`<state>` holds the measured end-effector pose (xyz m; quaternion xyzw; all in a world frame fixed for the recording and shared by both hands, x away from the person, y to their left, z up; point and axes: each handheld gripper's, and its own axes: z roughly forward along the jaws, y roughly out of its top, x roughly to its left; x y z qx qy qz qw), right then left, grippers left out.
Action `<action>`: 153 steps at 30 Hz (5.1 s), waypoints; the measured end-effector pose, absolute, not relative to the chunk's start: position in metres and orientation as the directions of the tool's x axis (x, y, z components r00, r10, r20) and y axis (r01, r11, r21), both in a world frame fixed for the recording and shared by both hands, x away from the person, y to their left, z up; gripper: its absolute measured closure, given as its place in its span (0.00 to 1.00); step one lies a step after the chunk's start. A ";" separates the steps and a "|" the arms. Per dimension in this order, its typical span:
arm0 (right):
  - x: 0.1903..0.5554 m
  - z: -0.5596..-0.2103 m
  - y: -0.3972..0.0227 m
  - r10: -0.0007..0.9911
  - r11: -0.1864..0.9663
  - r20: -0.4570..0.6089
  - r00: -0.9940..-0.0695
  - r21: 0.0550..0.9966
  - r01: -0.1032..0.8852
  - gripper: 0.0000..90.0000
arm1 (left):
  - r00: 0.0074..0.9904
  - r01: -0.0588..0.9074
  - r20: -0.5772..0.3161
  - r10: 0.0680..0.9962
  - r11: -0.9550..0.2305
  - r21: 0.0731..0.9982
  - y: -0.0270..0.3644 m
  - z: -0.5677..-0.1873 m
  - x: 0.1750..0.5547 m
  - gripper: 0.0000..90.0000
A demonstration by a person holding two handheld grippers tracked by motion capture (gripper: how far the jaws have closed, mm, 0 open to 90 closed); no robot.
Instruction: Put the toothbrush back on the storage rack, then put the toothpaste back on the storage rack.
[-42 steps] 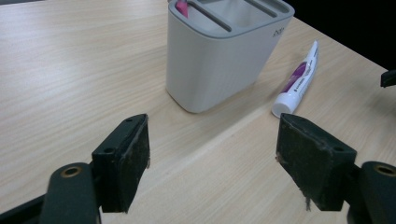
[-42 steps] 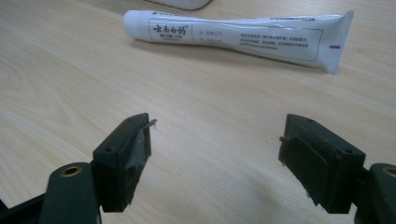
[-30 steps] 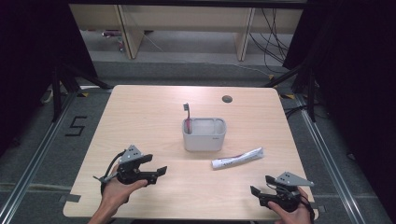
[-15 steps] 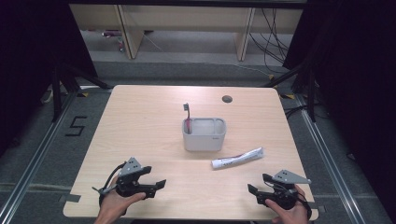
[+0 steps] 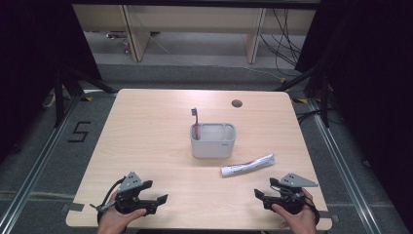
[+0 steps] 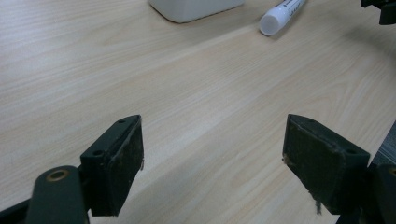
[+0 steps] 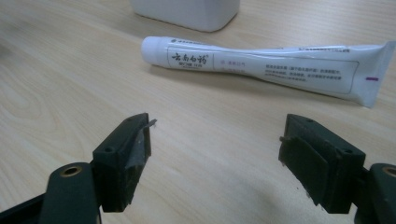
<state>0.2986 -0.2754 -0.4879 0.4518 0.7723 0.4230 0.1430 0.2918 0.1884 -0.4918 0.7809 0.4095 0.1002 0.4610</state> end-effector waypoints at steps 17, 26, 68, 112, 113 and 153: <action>0.318 -0.480 -0.250 0.791 0.270 0.150 -0.593 0.784 0.559 0.29 | 0.648 0.549 -0.220 0.729 -0.247 0.799 0.190 -0.496 0.284 0.21; 0.330 -0.472 -0.240 0.785 0.276 0.143 -0.603 0.790 0.547 0.29 | 0.654 0.546 -0.219 0.724 -0.253 0.799 0.189 -0.496 0.281 0.21; 0.395 -0.475 -0.195 0.748 0.371 0.104 -0.656 0.754 0.542 0.52 | 0.644 0.550 -0.214 0.735 -0.250 0.797 0.191 -0.496 0.279 0.21; 0.407 -0.493 -0.170 0.722 0.448 0.091 -0.686 0.694 0.563 0.93 | 0.671 0.534 -0.189 0.717 -0.291 0.794 0.184 -0.497 0.276 0.22; 0.405 -0.492 -0.170 0.730 0.443 0.095 -0.676 0.687 0.575 0.94 | 0.672 0.534 -0.188 0.716 -0.293 0.793 0.184 -0.497 0.276 0.22; 0.319 -0.481 -0.211 0.605 0.615 0.042 -0.795 0.610 0.501 0.98 | 0.686 0.533 -0.187 0.703 -0.311 0.787 0.184 -0.497 0.275 0.24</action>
